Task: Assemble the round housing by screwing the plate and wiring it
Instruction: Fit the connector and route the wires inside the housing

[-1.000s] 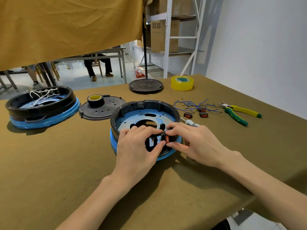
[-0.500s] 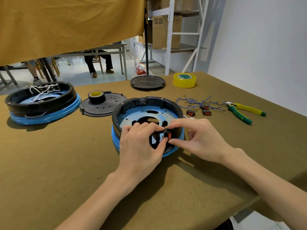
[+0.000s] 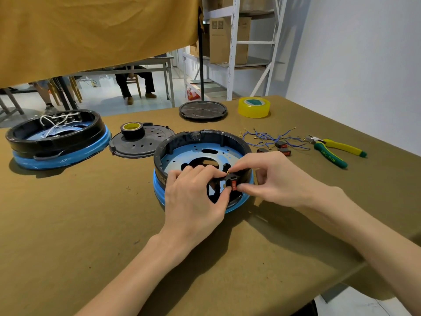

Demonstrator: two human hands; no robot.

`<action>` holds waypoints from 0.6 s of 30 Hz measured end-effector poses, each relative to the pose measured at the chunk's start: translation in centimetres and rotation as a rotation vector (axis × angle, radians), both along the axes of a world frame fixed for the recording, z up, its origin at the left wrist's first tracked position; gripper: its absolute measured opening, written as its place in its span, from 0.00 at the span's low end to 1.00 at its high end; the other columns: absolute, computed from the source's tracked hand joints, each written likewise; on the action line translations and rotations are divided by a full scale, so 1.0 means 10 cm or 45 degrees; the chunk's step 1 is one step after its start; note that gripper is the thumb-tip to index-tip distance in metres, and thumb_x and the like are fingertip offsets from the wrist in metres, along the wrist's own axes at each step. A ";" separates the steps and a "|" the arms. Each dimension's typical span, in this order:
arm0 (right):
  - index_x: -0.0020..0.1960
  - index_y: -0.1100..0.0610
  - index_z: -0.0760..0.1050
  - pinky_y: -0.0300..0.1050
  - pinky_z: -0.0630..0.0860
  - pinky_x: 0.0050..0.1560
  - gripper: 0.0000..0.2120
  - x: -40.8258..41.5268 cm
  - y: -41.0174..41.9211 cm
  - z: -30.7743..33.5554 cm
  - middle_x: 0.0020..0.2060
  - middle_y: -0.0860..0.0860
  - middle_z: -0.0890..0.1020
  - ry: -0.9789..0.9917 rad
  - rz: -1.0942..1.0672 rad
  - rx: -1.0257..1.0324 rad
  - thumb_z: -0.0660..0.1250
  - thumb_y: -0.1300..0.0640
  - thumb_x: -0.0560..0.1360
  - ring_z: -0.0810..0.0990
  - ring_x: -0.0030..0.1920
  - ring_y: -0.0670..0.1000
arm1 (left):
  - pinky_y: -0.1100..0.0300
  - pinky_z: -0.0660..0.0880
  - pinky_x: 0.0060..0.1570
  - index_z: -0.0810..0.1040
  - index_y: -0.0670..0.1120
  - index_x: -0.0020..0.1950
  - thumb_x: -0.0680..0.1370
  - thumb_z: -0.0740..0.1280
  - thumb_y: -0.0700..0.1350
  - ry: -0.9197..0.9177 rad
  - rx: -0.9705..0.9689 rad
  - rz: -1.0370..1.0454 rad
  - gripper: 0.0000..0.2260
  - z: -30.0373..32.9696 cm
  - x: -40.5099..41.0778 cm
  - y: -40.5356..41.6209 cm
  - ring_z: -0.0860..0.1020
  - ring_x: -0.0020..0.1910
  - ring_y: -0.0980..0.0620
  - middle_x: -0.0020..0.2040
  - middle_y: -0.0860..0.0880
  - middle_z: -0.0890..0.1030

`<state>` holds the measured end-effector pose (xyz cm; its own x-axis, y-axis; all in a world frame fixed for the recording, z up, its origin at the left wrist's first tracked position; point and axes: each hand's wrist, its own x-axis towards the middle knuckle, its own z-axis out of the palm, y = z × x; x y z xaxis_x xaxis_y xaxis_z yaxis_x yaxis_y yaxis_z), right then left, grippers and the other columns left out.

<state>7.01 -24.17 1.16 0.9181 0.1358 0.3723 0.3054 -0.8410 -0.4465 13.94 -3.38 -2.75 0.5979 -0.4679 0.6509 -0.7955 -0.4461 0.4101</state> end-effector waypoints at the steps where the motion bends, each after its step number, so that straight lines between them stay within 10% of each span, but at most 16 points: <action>1: 0.62 0.55 0.83 0.25 0.71 0.42 0.16 0.00 0.01 -0.01 0.54 0.46 0.84 0.000 -0.007 -0.005 0.77 0.60 0.75 0.79 0.45 0.33 | 0.59 0.64 0.50 0.82 0.52 0.55 0.73 0.77 0.53 0.006 0.002 -0.002 0.13 0.01 0.00 0.00 0.78 0.46 0.56 0.46 0.57 0.83; 11: 0.58 0.53 0.83 0.24 0.69 0.39 0.13 0.01 0.06 0.00 0.48 0.42 0.84 -0.005 -0.090 -0.044 0.77 0.57 0.73 0.77 0.41 0.29 | 0.62 0.60 0.53 0.84 0.54 0.56 0.72 0.77 0.55 0.163 0.023 -0.001 0.15 0.10 0.04 -0.02 0.77 0.50 0.59 0.49 0.59 0.84; 18: 0.56 0.53 0.85 0.30 0.68 0.29 0.11 0.10 -0.04 0.10 0.40 0.34 0.83 0.132 0.025 0.103 0.78 0.57 0.74 0.77 0.29 0.44 | 0.59 0.64 0.51 0.82 0.53 0.52 0.71 0.77 0.56 0.145 0.046 0.023 0.13 0.13 0.05 -0.04 0.78 0.46 0.57 0.44 0.58 0.82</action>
